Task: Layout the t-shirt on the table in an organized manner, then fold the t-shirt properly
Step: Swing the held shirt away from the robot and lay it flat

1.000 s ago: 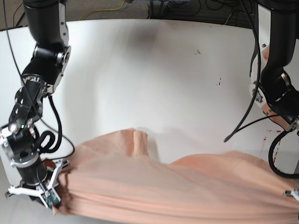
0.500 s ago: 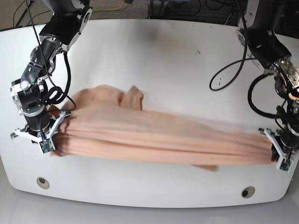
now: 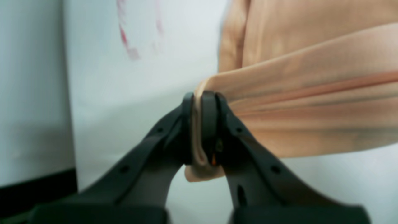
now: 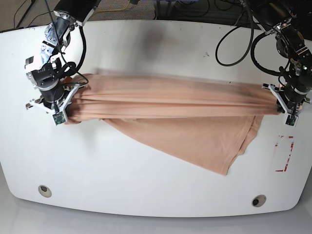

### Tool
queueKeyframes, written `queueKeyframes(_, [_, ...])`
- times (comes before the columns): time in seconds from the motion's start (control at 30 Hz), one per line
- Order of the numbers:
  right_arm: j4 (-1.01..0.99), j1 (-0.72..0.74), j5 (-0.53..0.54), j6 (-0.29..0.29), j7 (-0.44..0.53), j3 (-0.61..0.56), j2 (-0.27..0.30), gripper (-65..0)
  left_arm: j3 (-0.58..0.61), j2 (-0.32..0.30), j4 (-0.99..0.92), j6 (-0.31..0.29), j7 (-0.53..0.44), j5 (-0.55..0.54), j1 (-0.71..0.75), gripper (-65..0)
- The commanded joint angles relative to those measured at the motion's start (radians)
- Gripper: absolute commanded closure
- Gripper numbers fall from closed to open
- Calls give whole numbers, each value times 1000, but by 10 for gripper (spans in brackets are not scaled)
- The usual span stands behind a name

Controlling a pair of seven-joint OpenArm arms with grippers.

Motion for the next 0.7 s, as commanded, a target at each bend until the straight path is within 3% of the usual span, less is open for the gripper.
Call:
queueKeyframes(0.0, [19, -33, -55, -32, 3, 15, -1, 0, -40, -28, 19, 22, 6, 64, 42, 0])
queueKeyframes(0.53, [22, -232, -60, -32, 3, 15, -128, -11, -72, -59, 16, 22, 3, 66, 180, 0])
queueKeyframes(0.67, [22, -266, -61, -32, 3, 15, -157, -116, -70, -61, 16, 22, 3, 66, 191, 0])
